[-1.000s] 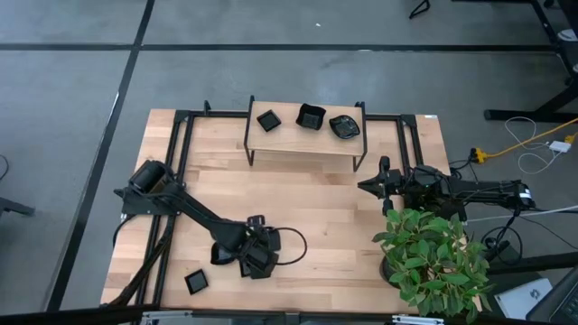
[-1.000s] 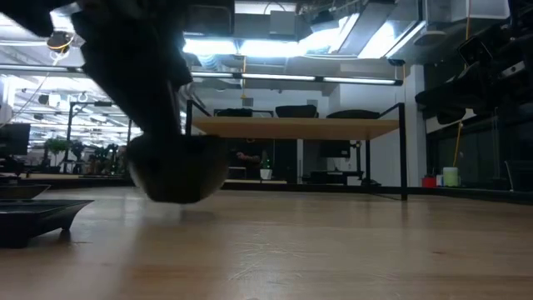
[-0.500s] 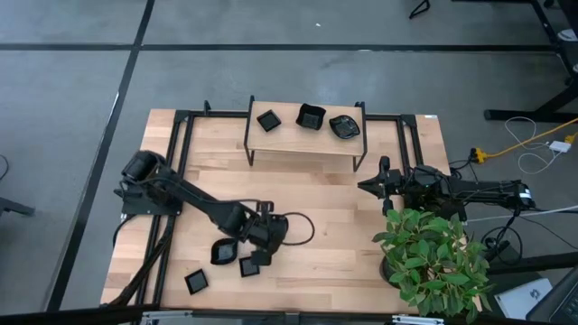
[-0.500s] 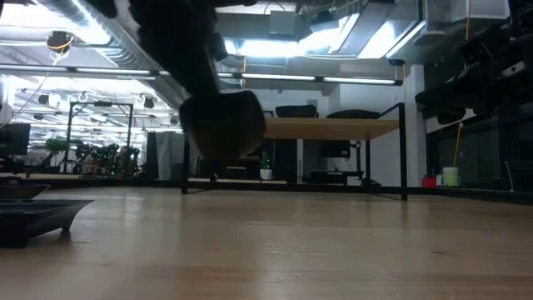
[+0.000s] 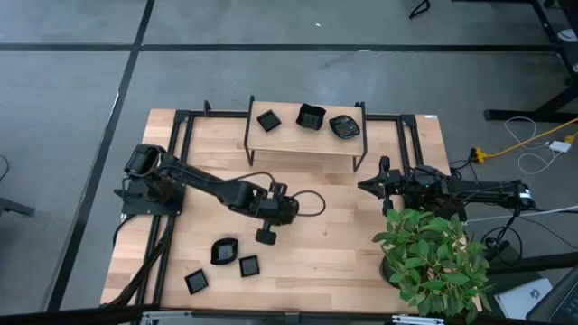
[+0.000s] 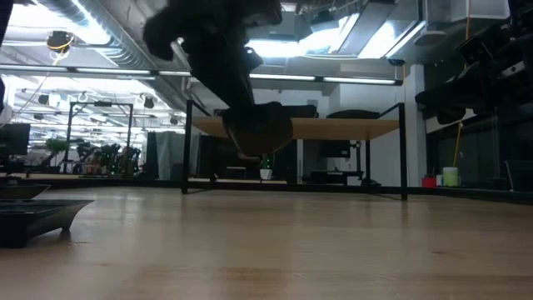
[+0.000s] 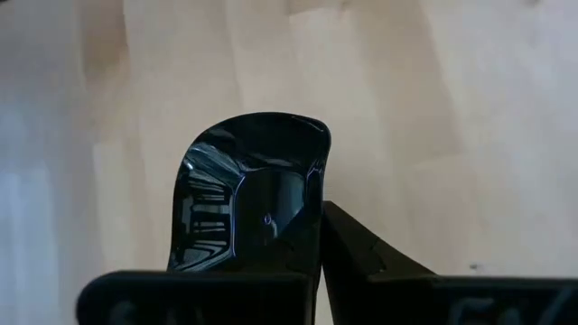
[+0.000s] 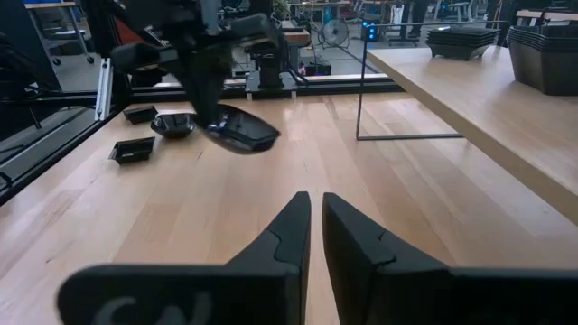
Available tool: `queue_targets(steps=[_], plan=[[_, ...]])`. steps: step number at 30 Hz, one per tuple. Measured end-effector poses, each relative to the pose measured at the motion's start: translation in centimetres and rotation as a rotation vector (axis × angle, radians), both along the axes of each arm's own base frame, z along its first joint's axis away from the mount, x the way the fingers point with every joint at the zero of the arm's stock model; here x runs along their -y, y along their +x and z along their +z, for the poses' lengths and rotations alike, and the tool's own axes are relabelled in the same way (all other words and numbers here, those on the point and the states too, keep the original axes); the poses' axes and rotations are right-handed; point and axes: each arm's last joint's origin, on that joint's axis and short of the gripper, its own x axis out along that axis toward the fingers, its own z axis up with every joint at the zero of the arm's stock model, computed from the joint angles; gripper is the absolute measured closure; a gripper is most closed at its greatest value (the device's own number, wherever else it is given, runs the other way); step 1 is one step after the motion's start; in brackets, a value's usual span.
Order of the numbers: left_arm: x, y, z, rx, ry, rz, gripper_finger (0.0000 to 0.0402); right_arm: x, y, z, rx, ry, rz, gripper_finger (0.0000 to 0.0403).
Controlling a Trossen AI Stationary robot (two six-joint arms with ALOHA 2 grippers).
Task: Pick & Place Mini shaped plates
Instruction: Stack the leaf-shaped plate on top of the leaf-shaped plate on the shelf
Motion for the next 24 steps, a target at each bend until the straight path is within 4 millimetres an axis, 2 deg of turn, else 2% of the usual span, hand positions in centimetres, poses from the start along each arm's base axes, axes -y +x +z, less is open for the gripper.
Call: queue_targets(steps=[6, 13, 20, 24], plan=[[-2.2, 1.1, 0.8, 0.044, 0.035, -0.067, 0.0399, 0.0, 0.0, 0.0, 0.0, 0.0, 0.0, 0.0369], [-5.3, 2.4, 2.7, 0.121, 0.091, -0.104, 0.0399, 0.0, 0.0, 0.0, 0.0, 0.0, 0.0, 0.0369], [-8.2, 3.7, 4.4, 0.257, 0.145, -0.131, 0.0399, 0.0, 0.0, 0.0, 0.0, 0.0, 0.0, 0.0369], [-9.6, 4.5, 5.5, 0.395, 0.121, -0.142, 0.0399, 0.0, 0.0, 0.0, 0.0, 0.0, 0.0, 0.0369]])
